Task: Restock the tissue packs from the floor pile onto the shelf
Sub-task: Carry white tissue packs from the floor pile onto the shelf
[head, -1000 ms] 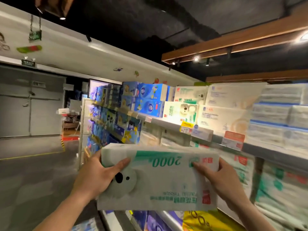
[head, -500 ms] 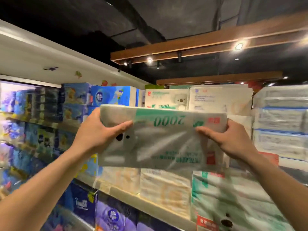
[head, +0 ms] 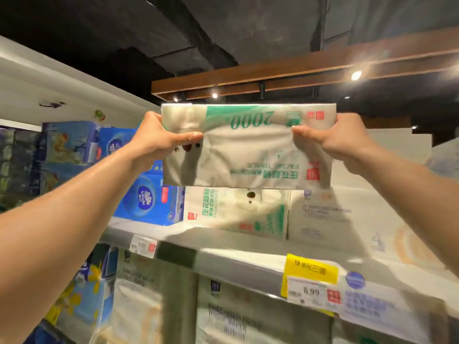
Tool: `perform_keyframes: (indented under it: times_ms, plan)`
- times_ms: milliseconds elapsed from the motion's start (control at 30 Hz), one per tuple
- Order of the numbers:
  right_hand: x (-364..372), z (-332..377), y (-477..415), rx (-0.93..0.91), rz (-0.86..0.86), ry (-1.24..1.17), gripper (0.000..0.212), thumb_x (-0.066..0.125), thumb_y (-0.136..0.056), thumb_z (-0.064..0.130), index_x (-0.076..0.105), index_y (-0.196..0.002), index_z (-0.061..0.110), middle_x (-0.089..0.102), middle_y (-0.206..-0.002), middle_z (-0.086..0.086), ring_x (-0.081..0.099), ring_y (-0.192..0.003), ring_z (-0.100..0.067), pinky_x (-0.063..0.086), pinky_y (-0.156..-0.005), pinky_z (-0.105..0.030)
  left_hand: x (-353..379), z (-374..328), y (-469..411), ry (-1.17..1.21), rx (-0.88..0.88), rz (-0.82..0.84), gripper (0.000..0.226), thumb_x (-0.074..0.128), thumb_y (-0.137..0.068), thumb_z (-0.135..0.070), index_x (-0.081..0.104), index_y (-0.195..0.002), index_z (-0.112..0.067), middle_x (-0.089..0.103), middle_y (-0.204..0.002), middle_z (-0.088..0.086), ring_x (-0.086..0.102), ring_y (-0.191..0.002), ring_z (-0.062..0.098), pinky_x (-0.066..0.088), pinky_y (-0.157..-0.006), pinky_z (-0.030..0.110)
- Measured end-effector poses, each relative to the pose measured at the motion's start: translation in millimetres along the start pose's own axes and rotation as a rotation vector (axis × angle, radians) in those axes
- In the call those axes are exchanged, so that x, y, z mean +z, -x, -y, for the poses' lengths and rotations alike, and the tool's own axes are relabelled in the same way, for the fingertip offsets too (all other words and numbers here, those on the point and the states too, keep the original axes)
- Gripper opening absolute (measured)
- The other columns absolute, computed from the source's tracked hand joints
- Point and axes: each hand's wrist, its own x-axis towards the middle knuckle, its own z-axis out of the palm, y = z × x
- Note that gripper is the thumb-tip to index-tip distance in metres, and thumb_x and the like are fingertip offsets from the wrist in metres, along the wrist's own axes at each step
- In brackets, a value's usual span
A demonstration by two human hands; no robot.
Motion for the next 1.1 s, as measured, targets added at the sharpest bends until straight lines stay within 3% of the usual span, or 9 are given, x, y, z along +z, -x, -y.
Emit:
perform_keyframes:
  times_ms: [133,233,333,367,433,567,700,933,1100]
  plan:
    - [32.8,-19.8,-40.4,0.020,-0.109,0.054,0.057,0.086,-0.064,0.058,0.075,-0.103,0.017,0.074,-0.098,0.004,0.069,-0.095,-0.019,0.059,-0.087,-0.043,12.3,24.0,-51.1,-0.008,0.064,0.020,0.025,0.083,-0.079,-0.014,0.072,-0.093,0.003,0.063,-0.047,-0.012,0.050,-0.037,-0.004,0.034,-0.039,0.007]
    - [53.2,-26.1,-60.1,0.029,-0.152,0.134,0.062,0.082,-0.067,0.061,0.071,-0.111,0.019,0.072,-0.104,0.003,0.067,-0.097,-0.020,0.058,-0.089,-0.044,17.8,49.1,-84.0,-0.069,0.108,0.055,0.028,0.086,-0.075,-0.018,0.072,-0.095,-0.003,0.070,-0.066,-0.005,0.060,-0.047,-0.004,0.041,-0.047,0.007]
    - [71.9,-28.4,-75.6,0.005,-0.206,0.229,0.062,0.078,-0.070,0.062,0.065,-0.113,0.018,0.069,-0.105,0.001,0.066,-0.094,-0.021,0.059,-0.085,-0.043,24.5,83.8,-120.6,-0.216,0.036,-0.006,0.072,0.091,-0.051,-0.062,0.067,-0.105,-0.021,0.073,-0.086,-0.010,0.070,-0.078,0.002,0.054,-0.066,0.019]
    - [78.4,-28.4,-81.1,0.005,-0.222,0.245,0.061,0.079,-0.071,0.061,0.065,-0.113,0.018,0.069,-0.105,0.001,0.066,-0.093,-0.020,0.059,-0.084,-0.042,27.8,92.6,-130.4,-0.239,0.016,-0.033,0.088,0.090,-0.045,-0.068,0.061,-0.114,-0.022,0.070,-0.097,-0.009,0.068,-0.089,0.008,0.057,-0.075,0.027]
    - [90.2,-28.9,-90.6,0.016,-0.235,0.270,0.056,0.079,-0.074,0.057,0.065,-0.112,0.019,0.069,-0.103,0.002,0.066,-0.090,-0.019,0.058,-0.079,-0.039,35.0,103.1,-141.1,-0.267,0.010,-0.065,0.097,0.092,-0.053,-0.056,0.046,-0.130,-0.019,0.057,-0.111,-0.007,0.056,-0.102,0.013,0.052,-0.089,0.035]
    - [110.6,-38.7,-101.4,0.078,-0.231,0.306,0.047,0.080,-0.076,0.052,0.065,-0.108,0.020,0.071,-0.104,0.000,0.069,-0.086,-0.020,0.061,-0.076,-0.040,45.2,115.9,-154.4,-0.355,0.056,-0.020,0.075,0.091,-0.061,-0.047,0.051,-0.120,-0.022,0.058,-0.109,0.000,0.054,-0.102,0.020,0.049,-0.084,0.038]
    - [119.4,-57.3,-107.5,0.103,-0.223,0.370,0.037,0.079,-0.079,0.051,0.066,-0.099,0.022,0.071,-0.097,0.002,0.068,-0.078,-0.016,0.059,-0.067,-0.035,59.5,134.5,-166.4,-0.432,0.095,0.081,0.070,0.088,-0.064,-0.049,0.050,-0.116,-0.022,0.060,-0.104,0.000,0.057,-0.094,0.021,0.048,-0.074,0.036]
    - [137.3,-79.4,-119.8,0.155,-0.232,0.522,0.046,0.076,-0.077,0.061,0.065,-0.099,0.022,0.071,-0.089,0.003,0.069,-0.075,-0.016,0.061,-0.071,-0.038,87.3,146.8,-173.0,-0.693,0.300,0.070,0.048,0.081,-0.078,-0.042,0.055,-0.112,-0.020,0.052,-0.117,0.003,0.057,-0.098,0.027,0.056,-0.081,0.047]
    - [134.3,-82.9,-120.1,0.136,-0.212,0.653,0.055,0.074,-0.071,0.071,0.064,-0.106,0.029,0.071,-0.097,0.007,0.069,-0.078,-0.013,0.059,-0.063,-0.032,93.5,151.1,-164.2,-0.782,0.375,0.053,0.033,0.078,-0.080,-0.040,0.058,-0.097,-0.020,0.063,-0.102,0.001,0.057,-0.091,0.024,0.057,-0.071,0.045]
